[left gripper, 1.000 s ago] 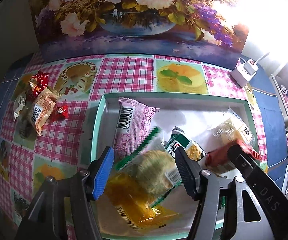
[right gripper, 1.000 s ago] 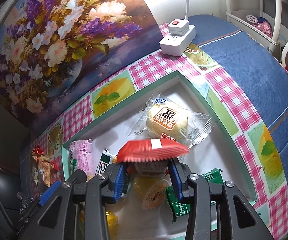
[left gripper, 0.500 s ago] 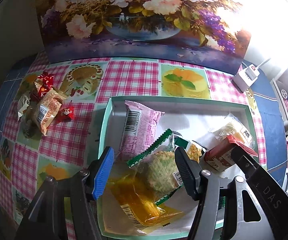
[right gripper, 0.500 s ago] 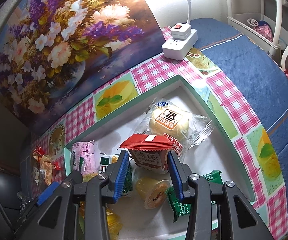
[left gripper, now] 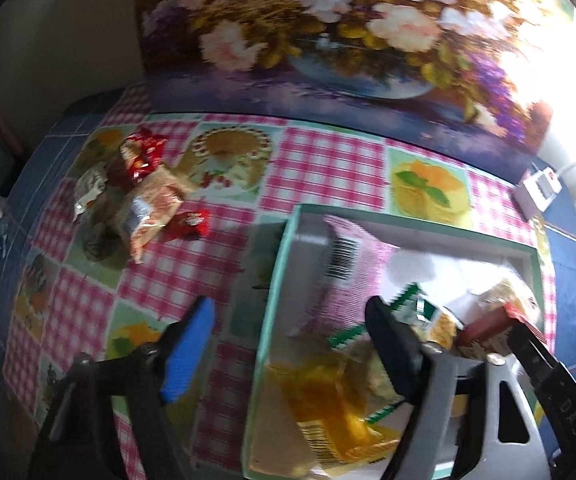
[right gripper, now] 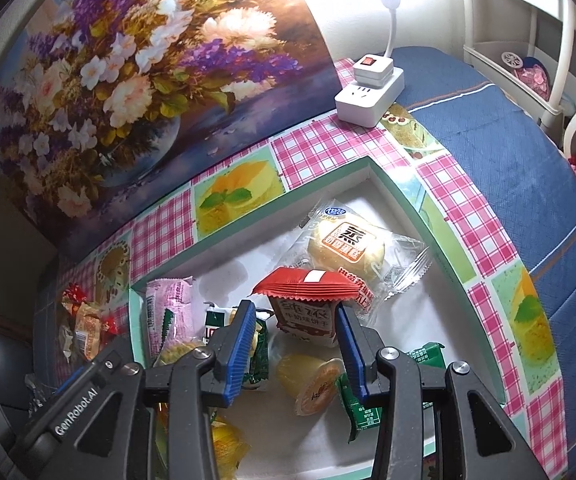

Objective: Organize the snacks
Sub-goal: 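Open the right tool to drop the milk biscuit bag while the left tool releases the cracker pack, then move both tools back from the tray toward the snack pile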

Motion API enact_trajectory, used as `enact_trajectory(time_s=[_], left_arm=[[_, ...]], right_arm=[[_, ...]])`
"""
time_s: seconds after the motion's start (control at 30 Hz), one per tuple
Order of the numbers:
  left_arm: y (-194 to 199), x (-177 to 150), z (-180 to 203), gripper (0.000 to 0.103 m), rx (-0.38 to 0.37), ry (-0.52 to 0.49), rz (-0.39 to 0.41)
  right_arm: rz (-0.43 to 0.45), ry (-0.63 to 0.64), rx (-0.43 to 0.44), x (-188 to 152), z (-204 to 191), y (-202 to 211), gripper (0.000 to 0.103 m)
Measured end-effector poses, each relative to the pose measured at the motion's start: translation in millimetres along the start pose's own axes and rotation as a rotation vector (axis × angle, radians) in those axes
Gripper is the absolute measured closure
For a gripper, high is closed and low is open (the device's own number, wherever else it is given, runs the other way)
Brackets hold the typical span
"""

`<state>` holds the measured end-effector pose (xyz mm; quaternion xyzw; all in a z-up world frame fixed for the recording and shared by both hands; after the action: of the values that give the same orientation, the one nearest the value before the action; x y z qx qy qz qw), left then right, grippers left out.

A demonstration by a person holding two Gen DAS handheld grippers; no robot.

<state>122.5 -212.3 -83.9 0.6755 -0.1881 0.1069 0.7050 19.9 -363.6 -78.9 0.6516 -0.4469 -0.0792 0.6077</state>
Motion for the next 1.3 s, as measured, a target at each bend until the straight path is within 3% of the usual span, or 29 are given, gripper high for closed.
enact_trajectory(time_s=[0.1,0.17,0.23,0.3,0.4,0.6,0.7,1.3], left_arm=[[-3.8,1.3,-15.3,0.023,0.036,0.03,-0.003],[-6.3,1.5,-24.0,0.022,0.055,0.05,-0.007],[-8.9,1.5,-33.6,0.014,0.071,0.077,-0.012],[-9.9,2.4,-41.5,0.014,0.082,0.102,-0.011],[-9.6,3.8,-50.5,0.014,0.095,0.123,-0.006],[-12.3,5.3,-63.6,0.014,0.116,0.147,-0.005],[-13.6,5.7,-70.4,0.014,0.131,0.151,-0.007],[-13.1,19.3,-100.7,0.014,0.184,0.125,0.03]], right_arm=[[-0.002,0.027,-0.016,-0.6,-4.4,-0.7,0.043],[-0.003,0.047,-0.022,-1.0,-9.2,-0.7,0.041],[-0.003,0.067,-0.028,-1.6,-13.9,-0.8,0.028],[-0.001,0.086,-0.034,-1.6,-18.5,-0.4,0.022],[0.003,0.12,-0.04,-1.7,-26.8,0.2,0.016],[0.01,0.172,-0.07,-1.3,-36.3,-0.9,0.014],[0.015,0.187,-0.082,-0.6,-38.4,-0.7,0.0],[0.106,0.252,-0.093,2.8,-67.4,3.1,0.0]])
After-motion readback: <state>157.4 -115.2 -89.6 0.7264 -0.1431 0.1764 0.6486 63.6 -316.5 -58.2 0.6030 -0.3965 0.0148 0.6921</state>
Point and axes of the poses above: each gripper's, at about its wrist camera, not at the fingertips, and y roughly against the way its jaws point, z to its right, x to its top, the point moved 10 cm from there along -y, roughly the way its jaws point, and after that the axes turned 7 degrees about y, right-handed, at the moved point
